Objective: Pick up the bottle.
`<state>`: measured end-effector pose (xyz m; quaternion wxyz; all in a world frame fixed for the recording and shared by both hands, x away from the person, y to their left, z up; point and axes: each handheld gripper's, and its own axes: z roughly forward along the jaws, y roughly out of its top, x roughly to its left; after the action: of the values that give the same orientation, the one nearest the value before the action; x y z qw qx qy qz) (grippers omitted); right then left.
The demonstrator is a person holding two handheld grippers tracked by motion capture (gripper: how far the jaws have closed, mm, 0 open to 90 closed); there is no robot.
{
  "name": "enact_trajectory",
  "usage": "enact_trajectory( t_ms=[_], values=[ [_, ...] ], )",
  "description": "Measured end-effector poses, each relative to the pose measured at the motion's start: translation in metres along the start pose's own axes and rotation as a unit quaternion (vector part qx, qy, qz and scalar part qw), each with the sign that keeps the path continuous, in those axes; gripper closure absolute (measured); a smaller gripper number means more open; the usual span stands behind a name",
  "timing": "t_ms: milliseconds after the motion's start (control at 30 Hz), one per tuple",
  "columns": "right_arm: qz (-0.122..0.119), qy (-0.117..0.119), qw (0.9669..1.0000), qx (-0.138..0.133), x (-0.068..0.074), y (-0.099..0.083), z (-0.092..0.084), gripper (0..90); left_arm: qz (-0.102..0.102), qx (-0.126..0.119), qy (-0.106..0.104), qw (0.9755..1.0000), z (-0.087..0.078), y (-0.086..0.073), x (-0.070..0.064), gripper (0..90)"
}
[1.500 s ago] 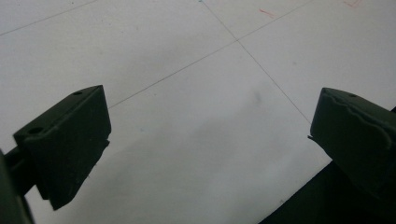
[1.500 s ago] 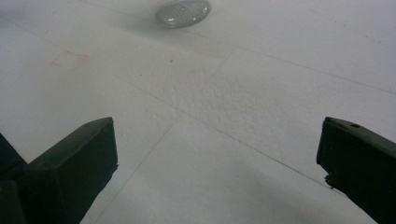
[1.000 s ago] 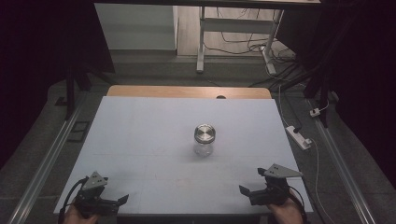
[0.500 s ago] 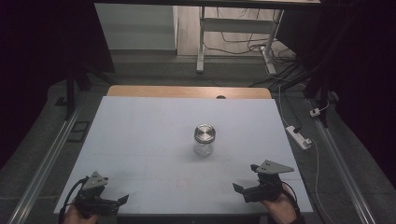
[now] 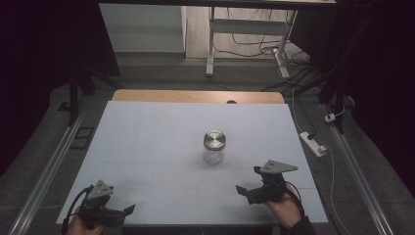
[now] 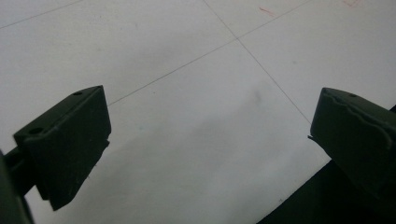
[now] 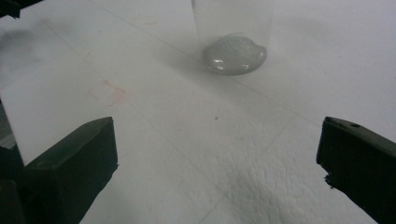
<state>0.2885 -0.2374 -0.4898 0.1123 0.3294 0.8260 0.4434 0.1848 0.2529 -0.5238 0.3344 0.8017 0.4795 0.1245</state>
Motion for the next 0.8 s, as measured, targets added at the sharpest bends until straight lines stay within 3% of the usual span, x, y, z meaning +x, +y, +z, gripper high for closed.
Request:
enact_trajectory(
  t_ms=[300, 500, 800],
  values=[
    [-0.014, 0.001, 0.9999, 0.004, -0.003, 0.009, 0.016, 0.0, -0.002, 0.0, 0.0, 1.0, 0.0, 0.0, 0.001, 0.0],
    [-0.014, 0.002, 0.9998, 0.016, -0.005, 0.016, 0.033, 0.0, -0.006, -0.001, -0.003, 1.0, 0.0, 0.0, 0.002, 0.0],
    [-0.004, 0.008, 0.9999, 0.008, -0.012, 0.028, 0.05, 0.0, -0.006, -0.001, -0.011, 0.9999, 0.0, 0.0, 0.002, 0.0]
  ],
)
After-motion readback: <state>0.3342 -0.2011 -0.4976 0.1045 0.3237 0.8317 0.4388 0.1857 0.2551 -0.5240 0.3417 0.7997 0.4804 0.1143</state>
